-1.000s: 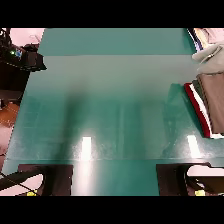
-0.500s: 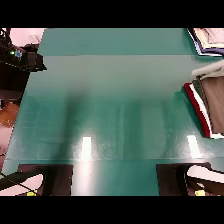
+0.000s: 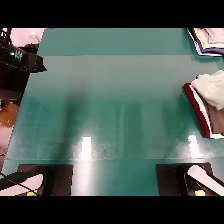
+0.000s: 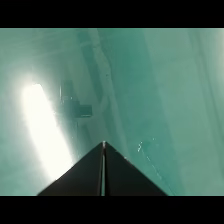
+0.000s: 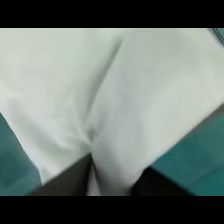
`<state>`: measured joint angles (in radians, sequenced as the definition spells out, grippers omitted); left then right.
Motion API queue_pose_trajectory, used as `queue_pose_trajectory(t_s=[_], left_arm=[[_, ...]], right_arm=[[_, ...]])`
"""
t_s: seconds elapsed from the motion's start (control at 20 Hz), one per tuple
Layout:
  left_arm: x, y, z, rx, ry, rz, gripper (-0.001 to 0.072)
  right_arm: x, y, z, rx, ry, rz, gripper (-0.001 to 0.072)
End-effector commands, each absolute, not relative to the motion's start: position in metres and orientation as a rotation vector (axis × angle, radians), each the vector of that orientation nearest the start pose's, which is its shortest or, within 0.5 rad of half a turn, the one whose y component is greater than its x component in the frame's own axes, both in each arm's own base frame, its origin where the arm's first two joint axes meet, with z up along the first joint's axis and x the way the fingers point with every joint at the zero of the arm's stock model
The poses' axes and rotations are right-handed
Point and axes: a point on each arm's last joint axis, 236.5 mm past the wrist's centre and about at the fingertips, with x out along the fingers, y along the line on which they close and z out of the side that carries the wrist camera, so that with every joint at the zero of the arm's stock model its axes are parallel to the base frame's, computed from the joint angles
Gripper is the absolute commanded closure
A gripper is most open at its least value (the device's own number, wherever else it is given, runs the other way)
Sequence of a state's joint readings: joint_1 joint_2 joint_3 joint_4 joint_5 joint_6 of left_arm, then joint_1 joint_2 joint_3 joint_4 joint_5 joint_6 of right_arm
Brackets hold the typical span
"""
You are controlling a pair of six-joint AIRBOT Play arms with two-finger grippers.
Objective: Fold the shirts.
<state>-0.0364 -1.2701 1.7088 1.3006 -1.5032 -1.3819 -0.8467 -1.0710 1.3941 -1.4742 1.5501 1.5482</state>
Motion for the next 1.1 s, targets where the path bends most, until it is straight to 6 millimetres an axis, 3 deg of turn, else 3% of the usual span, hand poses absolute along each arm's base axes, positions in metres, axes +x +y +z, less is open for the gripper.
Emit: queue_pose_trajectory(t_s=[0.0, 0.1, 0.15, 0.25, 0.35, 0.45, 0.5, 0.7, 0.75, 0.9, 1.05], left_arm=[[0.394, -0.077, 0.193, 0.03, 1.031, -0.366, 0.0687], [0.394, -0.077, 0.193, 0.03, 1.032, -0.366, 0.0687], [0.394, -0.077, 0.193, 0.03, 1.031, -0.366, 0.0687], [0.396, -0.077, 0.194, 0.03, 1.025, -0.365, 0.0686], [0.402, -0.077, 0.198, 0.026, 0.994, -0.358, 0.0687], [0.404, -0.077, 0.198, 0.026, 0.987, -0.357, 0.0687], [0.404, -0.077, 0.199, 0.024, 0.987, -0.356, 0.0687], [0.407, -0.077, 0.201, 0.022, 0.969, -0.353, 0.0687], [0.408, -0.077, 0.201, 0.022, 0.967, -0.352, 0.0687], [0.41, -0.077, 0.203, 0.021, 0.954, -0.35, 0.0687], [0.411, -0.077, 0.203, 0.021, 0.951, -0.349, 0.0687]], right_arm=[[0.177, -0.235, 0.114, 0.63, 1.172, -0.792, 0.0177], [0.175, -0.227, 0.109, 0.726, 1.127, -0.8, 0.0179], [0.187, -0.218, 0.11, 0.761, 1.093, -0.747, 0.018], [0.231, -0.179, 0.118, 0.843, 1.008, -0.548, 0.0181], [0.273, -0.119, 0.129, 0.854, 0.986, -0.281, 0.0181], [0.297, -0.053, 0.136, 0.829, 1.023, -0.052, 0.0188], [0.305, -0.022, 0.138, 0.788, 1.047, 0.04, 0.0264], [0.316, 0.07, 0.128, 0.637, 1.155, 0.289, 0.0652], [0.316, 0.086, 0.122, 0.614, 1.187, 0.331, 0.0693], [0.313, 0.12, 0.103, 0.556, 1.273, 0.423, 0.0693], [0.312, 0.132, 0.093, 0.543, 1.315, 0.448, 0.0693]])
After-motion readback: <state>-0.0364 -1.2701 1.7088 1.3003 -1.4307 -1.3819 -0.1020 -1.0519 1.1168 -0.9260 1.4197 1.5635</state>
